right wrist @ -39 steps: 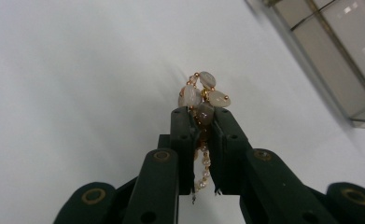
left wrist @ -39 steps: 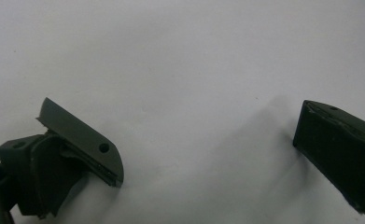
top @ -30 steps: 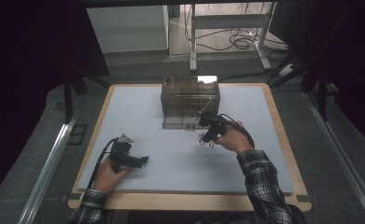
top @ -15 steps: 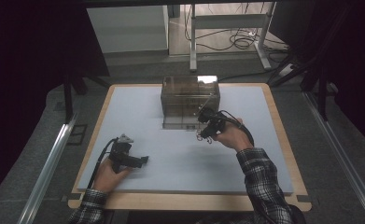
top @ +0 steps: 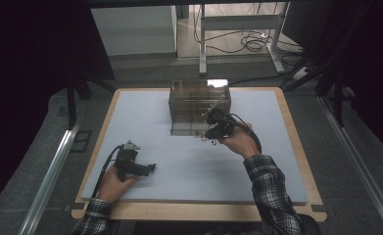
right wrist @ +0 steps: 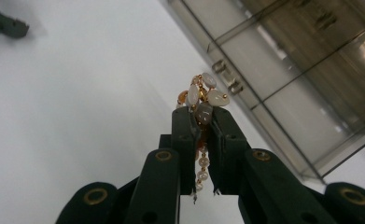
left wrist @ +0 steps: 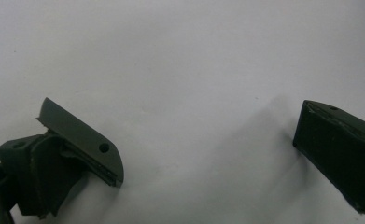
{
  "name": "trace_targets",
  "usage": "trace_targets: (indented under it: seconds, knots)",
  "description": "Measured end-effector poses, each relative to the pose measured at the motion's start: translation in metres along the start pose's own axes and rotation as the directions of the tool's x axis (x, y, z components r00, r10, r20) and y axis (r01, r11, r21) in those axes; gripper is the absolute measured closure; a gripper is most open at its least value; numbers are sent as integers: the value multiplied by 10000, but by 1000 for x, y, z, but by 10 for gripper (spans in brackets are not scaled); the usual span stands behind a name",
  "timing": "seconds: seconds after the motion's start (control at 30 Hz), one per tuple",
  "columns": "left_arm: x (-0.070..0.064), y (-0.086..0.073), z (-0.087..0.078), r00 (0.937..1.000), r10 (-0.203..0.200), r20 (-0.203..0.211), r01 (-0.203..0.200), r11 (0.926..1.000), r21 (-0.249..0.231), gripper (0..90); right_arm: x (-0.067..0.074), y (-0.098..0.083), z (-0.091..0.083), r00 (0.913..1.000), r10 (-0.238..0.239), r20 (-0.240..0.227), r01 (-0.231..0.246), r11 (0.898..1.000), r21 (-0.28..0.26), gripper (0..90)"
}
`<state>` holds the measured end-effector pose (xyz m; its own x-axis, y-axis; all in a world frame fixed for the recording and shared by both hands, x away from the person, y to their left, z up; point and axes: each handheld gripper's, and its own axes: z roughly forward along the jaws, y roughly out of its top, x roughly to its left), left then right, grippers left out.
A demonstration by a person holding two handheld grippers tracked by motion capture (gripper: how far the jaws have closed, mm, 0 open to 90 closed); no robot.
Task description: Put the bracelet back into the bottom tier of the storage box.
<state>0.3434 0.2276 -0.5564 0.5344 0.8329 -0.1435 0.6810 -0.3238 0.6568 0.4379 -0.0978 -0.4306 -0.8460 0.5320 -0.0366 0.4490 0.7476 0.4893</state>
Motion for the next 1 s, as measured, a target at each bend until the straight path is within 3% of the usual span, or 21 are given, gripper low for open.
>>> trace_targets:
  seconds: [0.5,1.0]
  knots:
    - [0,0,0,10000,-1,0,1,10000,0,0,-2,9,12,9997,164,168,-144,9936,-1120,801]
    - [0,0,0,10000,-31,7,31,10000,0,0,-6,21,30,9977,530,420,-426,9751,-2178,801]
